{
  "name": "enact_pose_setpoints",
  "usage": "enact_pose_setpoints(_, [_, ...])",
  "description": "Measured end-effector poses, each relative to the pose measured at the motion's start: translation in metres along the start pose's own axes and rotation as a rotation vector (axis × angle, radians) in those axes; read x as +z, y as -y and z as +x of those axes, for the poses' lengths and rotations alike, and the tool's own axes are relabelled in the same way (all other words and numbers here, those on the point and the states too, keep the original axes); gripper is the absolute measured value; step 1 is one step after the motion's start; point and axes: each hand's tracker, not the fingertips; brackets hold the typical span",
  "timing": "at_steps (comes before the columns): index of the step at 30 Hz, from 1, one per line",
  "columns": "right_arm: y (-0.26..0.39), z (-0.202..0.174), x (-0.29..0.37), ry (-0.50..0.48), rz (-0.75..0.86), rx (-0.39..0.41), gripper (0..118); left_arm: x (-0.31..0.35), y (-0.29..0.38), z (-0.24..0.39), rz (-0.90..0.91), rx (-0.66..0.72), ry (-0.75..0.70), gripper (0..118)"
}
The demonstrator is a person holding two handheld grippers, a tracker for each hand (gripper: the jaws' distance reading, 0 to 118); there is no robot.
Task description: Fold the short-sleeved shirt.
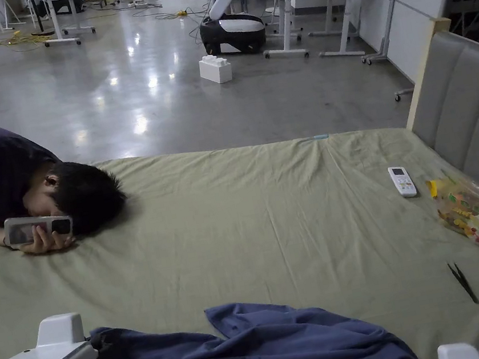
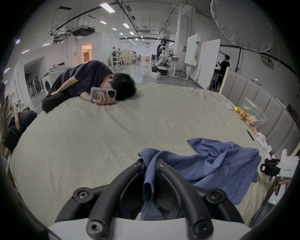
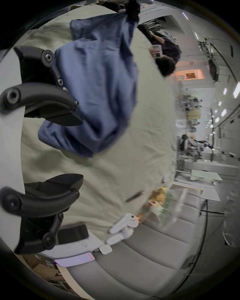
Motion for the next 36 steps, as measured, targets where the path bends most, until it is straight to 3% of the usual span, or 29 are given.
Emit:
enact_pose_setpoints(4, [0.021,-0.012,-0.037,0.016,-0.116,0.025,72,-0.003,0.008,0.002,-0.023,-0.003,-0.004,11])
enact_pose_setpoints(8, [0.024,-0.017,-0.05,0.005,-0.088,-0.01,54,-0.007,0.016,0.002,-0.047,0.013,-0.023,11])
enact_pose_setpoints(9, [0.022,-0.018,-0.049,0.002,-0.093,-0.008,46,-0.011,0.018,0.0,-0.056,0.017,-0.029,11])
enact_pose_setpoints(12, [0.019,-0.019,-0.048,0.016,-0.066,0.041,7,-0.014,0.021,-0.001,-0.064,0.022,-0.028,11])
enact_pose_setpoints(13, [0.017,-0.019,-0.048,0.027,-0.055,0.077,7,-0.014,0.021,-0.001,-0.064,0.02,-0.027,11])
enact_pose_setpoints(16, [0.014,-0.02,-0.042,0.009,-0.064,0.089,6,-0.013,0.019,0.0,-0.055,0.013,-0.024,11])
enact_pose_setpoints(19, [0.004,-0.02,-0.031,0.085,0.032,0.148,6,-0.007,0.012,0.0,-0.038,0.013,-0.016,11])
enact_pose_setpoints(22, [-0.016,-0.016,-0.008,0.072,0.123,0.111,5,-0.004,0.001,-0.003,-0.011,-0.008,-0.013,11])
enact_pose_setpoints(36, [-0.133,0.015,0.095,0.148,0.569,0.118,5,0.059,-0.095,-0.026,0.232,-0.013,-0.028,11])
